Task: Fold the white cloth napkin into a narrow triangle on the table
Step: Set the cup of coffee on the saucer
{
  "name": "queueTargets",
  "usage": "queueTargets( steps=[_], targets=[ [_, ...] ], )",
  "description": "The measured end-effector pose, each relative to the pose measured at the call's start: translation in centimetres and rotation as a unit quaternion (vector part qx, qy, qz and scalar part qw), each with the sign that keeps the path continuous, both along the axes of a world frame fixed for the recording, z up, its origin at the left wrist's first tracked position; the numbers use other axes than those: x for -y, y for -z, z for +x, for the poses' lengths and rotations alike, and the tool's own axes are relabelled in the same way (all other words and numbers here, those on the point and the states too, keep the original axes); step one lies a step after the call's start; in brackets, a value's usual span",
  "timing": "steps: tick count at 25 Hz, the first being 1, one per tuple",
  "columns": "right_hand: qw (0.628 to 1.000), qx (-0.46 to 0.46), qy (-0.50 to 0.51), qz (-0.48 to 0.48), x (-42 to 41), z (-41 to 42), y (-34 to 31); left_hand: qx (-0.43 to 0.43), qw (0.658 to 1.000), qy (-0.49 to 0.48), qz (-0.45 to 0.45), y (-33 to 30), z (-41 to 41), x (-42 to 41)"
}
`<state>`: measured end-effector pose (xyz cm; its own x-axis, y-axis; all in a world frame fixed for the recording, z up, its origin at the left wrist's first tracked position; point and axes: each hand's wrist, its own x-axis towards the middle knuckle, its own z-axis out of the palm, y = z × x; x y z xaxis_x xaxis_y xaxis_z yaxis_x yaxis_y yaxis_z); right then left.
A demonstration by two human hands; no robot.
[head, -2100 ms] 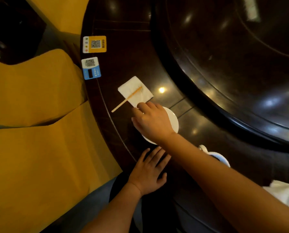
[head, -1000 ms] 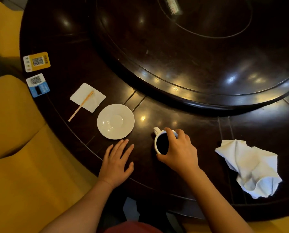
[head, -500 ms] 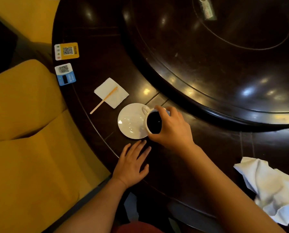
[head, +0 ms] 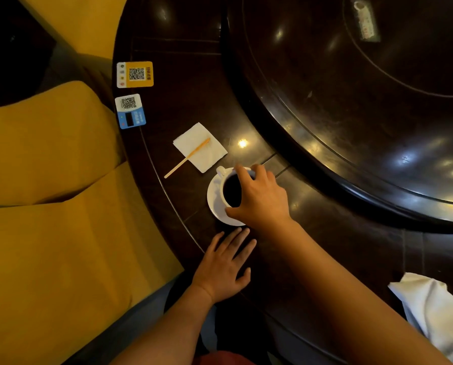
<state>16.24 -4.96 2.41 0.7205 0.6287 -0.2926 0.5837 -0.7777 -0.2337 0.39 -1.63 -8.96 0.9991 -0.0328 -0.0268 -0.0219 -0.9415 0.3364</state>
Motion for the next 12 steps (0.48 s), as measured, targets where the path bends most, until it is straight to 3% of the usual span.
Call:
queueTargets(
  steps=[12],
  targets=[
    [1.0, -0.006, 0.003, -0.003, -0.42, -0.19, 0.49, 0.004, 1.0, 0.004, -0.005, 0.15, -0.01, 0.06]
  ],
)
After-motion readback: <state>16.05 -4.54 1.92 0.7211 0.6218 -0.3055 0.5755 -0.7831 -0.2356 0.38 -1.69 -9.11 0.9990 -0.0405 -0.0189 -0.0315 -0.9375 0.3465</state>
